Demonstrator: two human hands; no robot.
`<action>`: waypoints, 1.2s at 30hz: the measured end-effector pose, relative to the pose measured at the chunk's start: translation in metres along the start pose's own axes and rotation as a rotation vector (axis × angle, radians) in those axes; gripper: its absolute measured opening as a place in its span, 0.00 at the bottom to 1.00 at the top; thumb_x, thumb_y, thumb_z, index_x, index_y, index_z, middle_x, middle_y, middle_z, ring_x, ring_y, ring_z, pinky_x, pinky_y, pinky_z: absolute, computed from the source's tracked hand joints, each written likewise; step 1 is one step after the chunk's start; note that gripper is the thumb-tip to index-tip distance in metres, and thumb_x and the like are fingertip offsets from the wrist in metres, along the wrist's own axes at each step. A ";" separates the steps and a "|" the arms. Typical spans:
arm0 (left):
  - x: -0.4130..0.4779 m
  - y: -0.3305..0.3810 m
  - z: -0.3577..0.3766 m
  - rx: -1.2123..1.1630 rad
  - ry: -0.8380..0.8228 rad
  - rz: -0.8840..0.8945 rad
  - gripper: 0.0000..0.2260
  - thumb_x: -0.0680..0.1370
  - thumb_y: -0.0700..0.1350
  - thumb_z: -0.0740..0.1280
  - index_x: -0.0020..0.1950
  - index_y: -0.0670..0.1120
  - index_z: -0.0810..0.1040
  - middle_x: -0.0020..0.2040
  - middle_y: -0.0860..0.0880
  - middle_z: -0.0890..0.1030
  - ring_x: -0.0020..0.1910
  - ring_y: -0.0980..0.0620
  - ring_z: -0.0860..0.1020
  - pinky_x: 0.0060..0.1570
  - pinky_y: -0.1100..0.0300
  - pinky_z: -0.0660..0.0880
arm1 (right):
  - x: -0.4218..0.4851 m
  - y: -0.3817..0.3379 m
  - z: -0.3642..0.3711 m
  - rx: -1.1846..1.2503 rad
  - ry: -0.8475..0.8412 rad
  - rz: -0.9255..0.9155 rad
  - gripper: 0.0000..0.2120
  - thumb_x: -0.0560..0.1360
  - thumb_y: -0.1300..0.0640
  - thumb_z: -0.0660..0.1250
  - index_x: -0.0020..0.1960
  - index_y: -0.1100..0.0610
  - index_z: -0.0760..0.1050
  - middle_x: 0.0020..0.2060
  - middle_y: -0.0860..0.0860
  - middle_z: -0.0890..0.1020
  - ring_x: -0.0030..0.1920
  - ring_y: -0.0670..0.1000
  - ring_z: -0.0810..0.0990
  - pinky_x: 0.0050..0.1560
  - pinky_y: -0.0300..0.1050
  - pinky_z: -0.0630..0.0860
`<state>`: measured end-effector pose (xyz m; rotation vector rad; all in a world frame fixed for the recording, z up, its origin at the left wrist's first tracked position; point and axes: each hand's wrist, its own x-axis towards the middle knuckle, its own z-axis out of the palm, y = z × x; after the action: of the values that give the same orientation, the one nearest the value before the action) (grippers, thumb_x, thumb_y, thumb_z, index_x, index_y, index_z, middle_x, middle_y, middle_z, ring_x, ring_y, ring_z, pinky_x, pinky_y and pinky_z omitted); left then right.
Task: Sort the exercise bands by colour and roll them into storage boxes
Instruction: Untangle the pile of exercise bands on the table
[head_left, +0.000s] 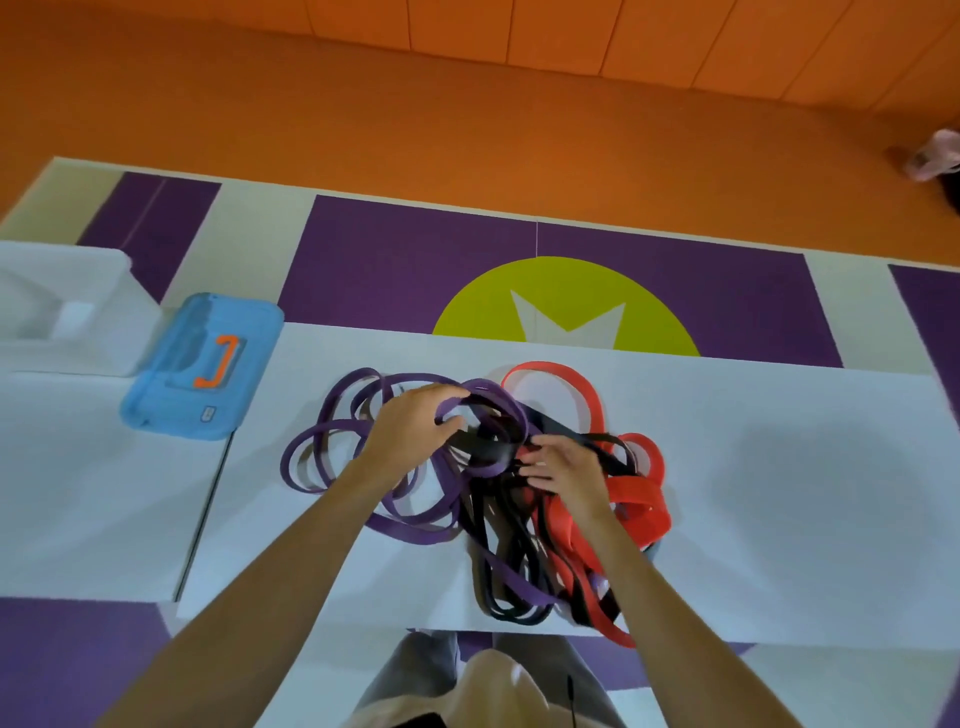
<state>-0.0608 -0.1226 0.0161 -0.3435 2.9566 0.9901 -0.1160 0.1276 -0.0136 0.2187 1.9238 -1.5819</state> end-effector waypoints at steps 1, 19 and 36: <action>-0.001 -0.001 -0.002 -0.022 0.045 -0.015 0.12 0.83 0.51 0.69 0.66 0.55 0.83 0.62 0.57 0.85 0.61 0.53 0.82 0.60 0.52 0.79 | 0.009 -0.004 -0.012 -0.061 0.060 -0.030 0.10 0.83 0.67 0.62 0.62 0.64 0.79 0.43 0.57 0.88 0.43 0.56 0.89 0.48 0.49 0.84; -0.026 -0.002 -0.031 -0.186 0.445 -0.342 0.09 0.81 0.39 0.70 0.54 0.53 0.84 0.51 0.59 0.85 0.49 0.57 0.83 0.52 0.62 0.79 | 0.109 0.006 -0.042 -1.140 -0.063 -0.220 0.10 0.75 0.55 0.73 0.53 0.58 0.79 0.49 0.55 0.79 0.50 0.62 0.83 0.44 0.52 0.79; -0.034 -0.039 -0.060 -0.549 0.885 -0.599 0.06 0.78 0.40 0.65 0.53 0.47 0.80 0.48 0.51 0.83 0.47 0.51 0.82 0.49 0.61 0.77 | 0.051 0.015 -0.037 -1.577 0.158 -0.422 0.30 0.68 0.57 0.76 0.68 0.56 0.75 0.65 0.56 0.79 0.64 0.61 0.77 0.58 0.62 0.76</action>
<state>-0.0153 -0.1820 0.0438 -1.9713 2.6903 1.8488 -0.1617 0.1529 -0.0518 -0.7646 2.8171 0.1481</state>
